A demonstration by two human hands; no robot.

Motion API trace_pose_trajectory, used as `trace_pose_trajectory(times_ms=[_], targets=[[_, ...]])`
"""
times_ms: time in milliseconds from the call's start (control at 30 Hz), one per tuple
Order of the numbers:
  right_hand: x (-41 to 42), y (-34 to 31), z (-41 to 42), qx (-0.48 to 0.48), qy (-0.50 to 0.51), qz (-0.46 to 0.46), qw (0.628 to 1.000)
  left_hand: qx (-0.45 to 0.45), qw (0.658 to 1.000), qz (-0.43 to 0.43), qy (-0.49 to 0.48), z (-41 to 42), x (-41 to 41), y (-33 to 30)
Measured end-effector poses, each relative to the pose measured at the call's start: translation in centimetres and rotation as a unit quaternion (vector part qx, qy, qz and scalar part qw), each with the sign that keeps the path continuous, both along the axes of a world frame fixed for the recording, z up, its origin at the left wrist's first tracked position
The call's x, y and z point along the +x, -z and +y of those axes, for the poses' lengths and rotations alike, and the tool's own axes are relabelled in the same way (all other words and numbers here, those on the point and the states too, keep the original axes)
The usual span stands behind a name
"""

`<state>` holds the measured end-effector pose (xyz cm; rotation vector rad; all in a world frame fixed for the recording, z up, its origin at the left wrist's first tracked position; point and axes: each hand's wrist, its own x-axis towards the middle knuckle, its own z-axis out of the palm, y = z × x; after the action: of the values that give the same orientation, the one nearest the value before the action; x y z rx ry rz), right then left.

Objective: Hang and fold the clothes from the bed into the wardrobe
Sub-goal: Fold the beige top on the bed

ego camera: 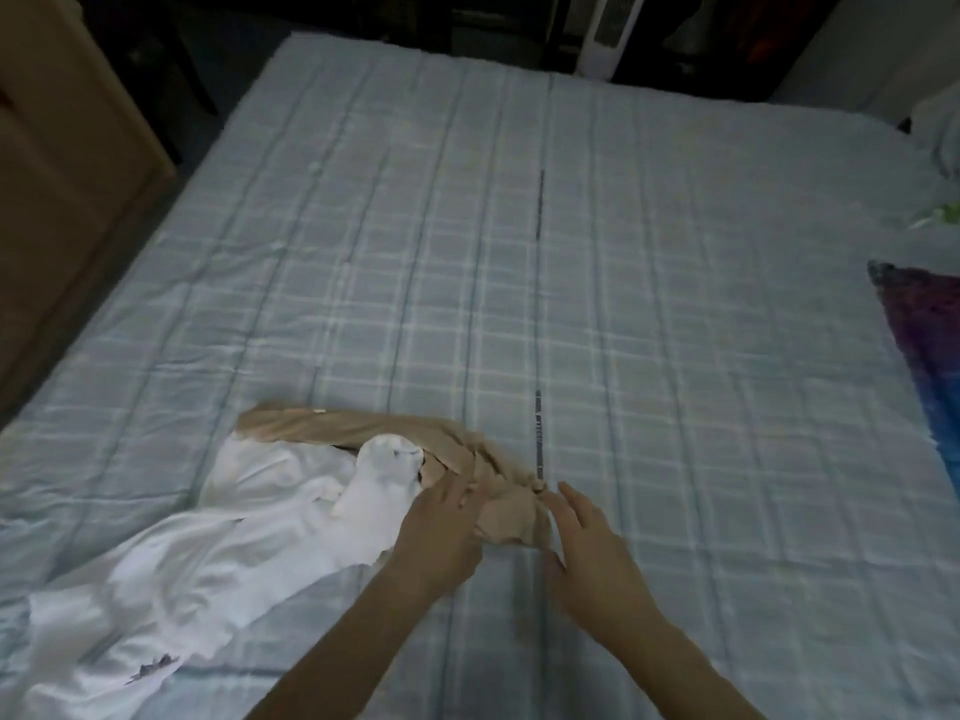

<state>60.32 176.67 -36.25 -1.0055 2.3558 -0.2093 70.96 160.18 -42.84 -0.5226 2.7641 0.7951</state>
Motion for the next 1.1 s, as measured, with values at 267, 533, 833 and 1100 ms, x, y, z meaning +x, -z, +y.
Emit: trace_pose_trajectory(times_ms=[267, 533, 833, 1100], targets=[[-3.3, 11.9, 0.1, 0.066, -0.067, -0.089, 0.992, 0.038, 0.994, -0.056, -0.082, 1.6, -4.8, 11.9], [-1.7, 18.0, 0.8, 0.097, -0.074, -0.015, 0.992, -0.042, 0.989, -0.117, -0.077, 2.7, -5.6, 13.9], [-4.5, 13.6, 1.7, -0.102, 0.113, -0.2, 0.968, 0.014, 0.993, -0.121, 0.001, 2.3, -6.6, 6.5], [-3.6, 1.6, 6.0, -0.232, 0.108, -0.048, 0.966, 0.011, 0.991, -0.039, 0.13, 1.8, -6.9, -11.1]])
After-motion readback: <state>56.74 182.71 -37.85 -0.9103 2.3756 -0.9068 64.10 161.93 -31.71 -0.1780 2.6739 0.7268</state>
